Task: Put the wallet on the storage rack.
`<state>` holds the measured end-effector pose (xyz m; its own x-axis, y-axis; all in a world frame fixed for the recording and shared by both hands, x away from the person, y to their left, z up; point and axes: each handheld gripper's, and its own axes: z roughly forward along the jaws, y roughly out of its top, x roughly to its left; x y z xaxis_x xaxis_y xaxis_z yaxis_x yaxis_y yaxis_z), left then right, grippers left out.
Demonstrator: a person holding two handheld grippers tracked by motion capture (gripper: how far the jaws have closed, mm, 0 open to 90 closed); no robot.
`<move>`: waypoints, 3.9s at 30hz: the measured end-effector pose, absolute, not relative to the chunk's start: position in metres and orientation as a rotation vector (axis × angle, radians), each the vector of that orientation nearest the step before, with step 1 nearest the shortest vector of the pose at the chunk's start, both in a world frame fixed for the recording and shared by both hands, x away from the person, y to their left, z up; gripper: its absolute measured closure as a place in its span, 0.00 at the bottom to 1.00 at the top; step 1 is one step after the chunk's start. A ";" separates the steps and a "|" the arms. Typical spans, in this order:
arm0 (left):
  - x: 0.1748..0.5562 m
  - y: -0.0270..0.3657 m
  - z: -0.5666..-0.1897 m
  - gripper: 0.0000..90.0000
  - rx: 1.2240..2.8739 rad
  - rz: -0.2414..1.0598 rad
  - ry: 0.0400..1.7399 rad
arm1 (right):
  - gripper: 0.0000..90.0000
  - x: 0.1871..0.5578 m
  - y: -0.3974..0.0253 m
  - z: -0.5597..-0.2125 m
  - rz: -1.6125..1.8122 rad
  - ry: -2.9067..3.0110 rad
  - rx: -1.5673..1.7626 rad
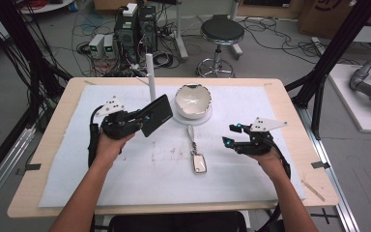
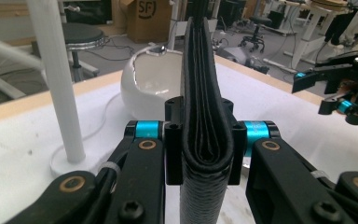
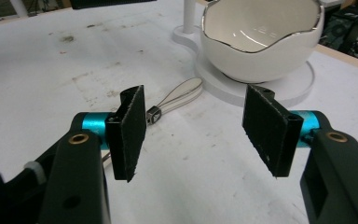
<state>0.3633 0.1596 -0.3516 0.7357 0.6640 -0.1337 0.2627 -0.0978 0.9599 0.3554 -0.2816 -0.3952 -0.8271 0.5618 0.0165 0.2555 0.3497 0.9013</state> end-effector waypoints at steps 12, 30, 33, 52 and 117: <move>0.399 0.124 -0.314 0.84 1.743 0.426 0.664 | 0.46 0.355 -0.298 -0.393 1.481 2.287 0.743; 0.451 0.061 -0.311 0.84 1.971 0.453 0.630 | 0.47 0.353 -0.305 -0.392 1.501 2.268 0.750; 0.454 0.056 -0.316 0.84 2.004 0.464 0.640 | 0.47 0.353 -0.307 -0.392 1.506 2.265 0.755; 0.467 0.031 -0.348 0.77 2.061 0.434 0.724 | 0.48 0.351 -0.313 -0.393 1.510 2.252 0.760; 0.496 0.031 -0.342 0.78 2.338 0.684 0.326 | 0.49 0.349 -0.321 -0.396 1.512 2.240 0.799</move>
